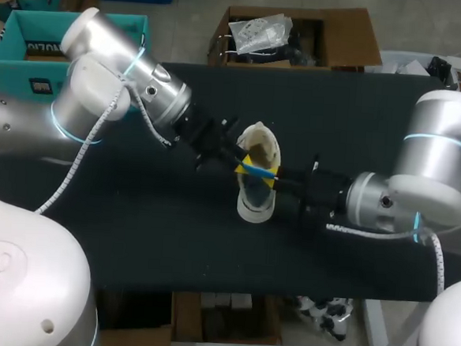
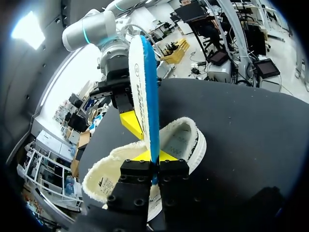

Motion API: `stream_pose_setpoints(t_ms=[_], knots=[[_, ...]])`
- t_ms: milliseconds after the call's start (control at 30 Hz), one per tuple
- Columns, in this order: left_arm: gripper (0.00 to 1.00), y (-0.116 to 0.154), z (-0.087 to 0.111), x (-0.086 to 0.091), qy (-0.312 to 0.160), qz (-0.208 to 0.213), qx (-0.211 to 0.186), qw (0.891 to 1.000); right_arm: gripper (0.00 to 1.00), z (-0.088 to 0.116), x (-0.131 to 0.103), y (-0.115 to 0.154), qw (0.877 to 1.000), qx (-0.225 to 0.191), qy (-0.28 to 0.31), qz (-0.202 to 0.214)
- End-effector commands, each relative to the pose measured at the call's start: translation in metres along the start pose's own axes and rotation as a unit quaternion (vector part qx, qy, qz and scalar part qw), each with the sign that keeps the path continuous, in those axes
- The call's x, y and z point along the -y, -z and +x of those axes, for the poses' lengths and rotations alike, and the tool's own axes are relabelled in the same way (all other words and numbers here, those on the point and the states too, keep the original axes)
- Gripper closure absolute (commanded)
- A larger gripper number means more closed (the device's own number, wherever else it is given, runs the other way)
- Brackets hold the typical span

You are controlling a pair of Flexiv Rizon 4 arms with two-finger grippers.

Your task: Open the shoe tongue, take the insole out of the shoe, put the insole back into the shoe, and pack the shoe into the shoebox

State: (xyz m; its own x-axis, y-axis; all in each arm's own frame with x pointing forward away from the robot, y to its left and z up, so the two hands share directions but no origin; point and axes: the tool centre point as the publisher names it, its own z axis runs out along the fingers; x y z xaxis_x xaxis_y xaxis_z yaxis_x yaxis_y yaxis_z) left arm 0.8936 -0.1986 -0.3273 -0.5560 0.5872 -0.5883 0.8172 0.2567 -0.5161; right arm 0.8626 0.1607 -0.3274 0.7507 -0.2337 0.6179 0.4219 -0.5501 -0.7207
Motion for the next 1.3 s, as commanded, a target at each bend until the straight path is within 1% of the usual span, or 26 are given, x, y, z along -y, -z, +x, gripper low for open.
stream_pose_setpoints(t_ms=[33, 100, 133, 267, 400, 567, 600, 633, 667, 700, 800, 833, 867, 933, 1000, 1033, 1067, 1100, 1267, 1300], knots=[[1.0, -0.003, 0.001, -0.005, 0.001, -0.005, 0.005, 1.0, 1.0, -0.003, -0.013, -0.017, 1.0, -0.018, 0.007, -0.007], [1.0, -0.004, -0.001, -0.011, 0.002, -0.005, 0.01, 1.0, 1.0, -0.003, -0.018, -0.02, 1.0, -0.017, 0.006, -0.008], [1.0, -0.005, -0.002, -0.014, 0.006, -0.007, 0.01, 1.0, 1.0, -0.003, -0.019, -0.021, 1.0, -0.017, 0.007, -0.016], [1.0, -0.011, -0.005, -0.026, 0.013, -0.01, 0.012, 1.0, 1.0, -0.003, -0.024, -0.025, 1.0, -0.013, 0.006, -0.026], [1.0, -0.013, -0.006, -0.027, 0.016, -0.004, 0.017, 1.0, 1.0, -0.002, -0.024, -0.025, 0.999, -0.012, 0.007, -0.032], [1.0, -0.013, -0.005, -0.024, 0.014, -0.001, 0.019, 1.0, 1.0, 0.0, -0.024, -0.021, 0.999, -0.015, 0.012, -0.043], [0.73, -0.012, -0.005, -0.022, 0.012, 0.0, 0.019, 1.0, 1.0, 0.0, -0.024, -0.02, 0.999, -0.016, 0.012, -0.044], [0.54, -0.011, -0.005, -0.019, 0.009, 0.001, 0.019, 1.0, 1.0, 0.001, -0.025, -0.019, 0.999, -0.016, 0.012, -0.045], [0.43, -0.009, -0.005, -0.016, 0.004, 0.002, 0.019, 1.0, 1.0, 0.001, -0.025, -0.018, 0.999, -0.016, 0.013, -0.049], [0.35, -0.008, -0.005, -0.012, 0.002, 0.002, 0.019, 1.0, 1.0, 0.001, -0.026, -0.018, 0.998, -0.017, 0.013, -0.051], [0.42, -0.002, -0.004, -0.003, -0.008, 0.002, 0.02, 1.0, 1.0, 0.002, -0.027, -0.017, 0.998, -0.018, 0.013, -0.054], [0.49, 0.0, -0.003, 0.0, -0.011, 0.003, 0.022, 1.0, 1.0, 0.002, -0.027, -0.016, 0.998, -0.019, 0.013, -0.055], [0.53, 0.002, -0.003, 0.003, -0.013, 0.003, 0.023, 1.0, 1.0, 0.001, -0.028, -0.016, 0.998, -0.019, 0.013, -0.057], [0.55, 0.006, -0.002, 0.008, -0.017, 0.005, 0.029, 0.999, 1.0, 0.001, -0.029, -0.015, 0.998, -0.019, 0.013, -0.06], [0.66, 0.008, -0.003, 0.011, -0.019, 0.008, 0.038, 0.999, 1.0, 0.001, -0.03, -0.016, 0.998, -0.019, 0.013, -0.064], [0.75, 0.008, -0.004, 0.012, -0.021, 0.007, 0.037, 0.999, 1.0, 0.0, -0.031, -0.016, 0.998, -0.019, 0.013, -0.064], [0.9, 0.008, -0.005, 0.013, -0.021, 0.006, 0.037, 0.999, 1.0, 0.0, -0.032, -0.017, 0.998, -0.018, 0.012, -0.065], [1.0, 0.007, -0.005, 0.013, -0.023, 0.007, 0.037, 0.999, 1.0, 0.0, -0.032, -0.017, 0.998, -0.018, 0.011, -0.065], [1.0, 0.001, -0.006, 0.013, -0.022, 0.015, 0.027, 0.999, 1.0, -0.002, -0.032, -0.018, 0.998, -0.02, 0.007, -0.066], [0.93, 0.0, -0.005, 0.013, -0.022, 0.017, 0.025, 0.999, 1.0, -0.002, -0.032, -0.018, 0.998, -0.02, 0.007, -0.067]])
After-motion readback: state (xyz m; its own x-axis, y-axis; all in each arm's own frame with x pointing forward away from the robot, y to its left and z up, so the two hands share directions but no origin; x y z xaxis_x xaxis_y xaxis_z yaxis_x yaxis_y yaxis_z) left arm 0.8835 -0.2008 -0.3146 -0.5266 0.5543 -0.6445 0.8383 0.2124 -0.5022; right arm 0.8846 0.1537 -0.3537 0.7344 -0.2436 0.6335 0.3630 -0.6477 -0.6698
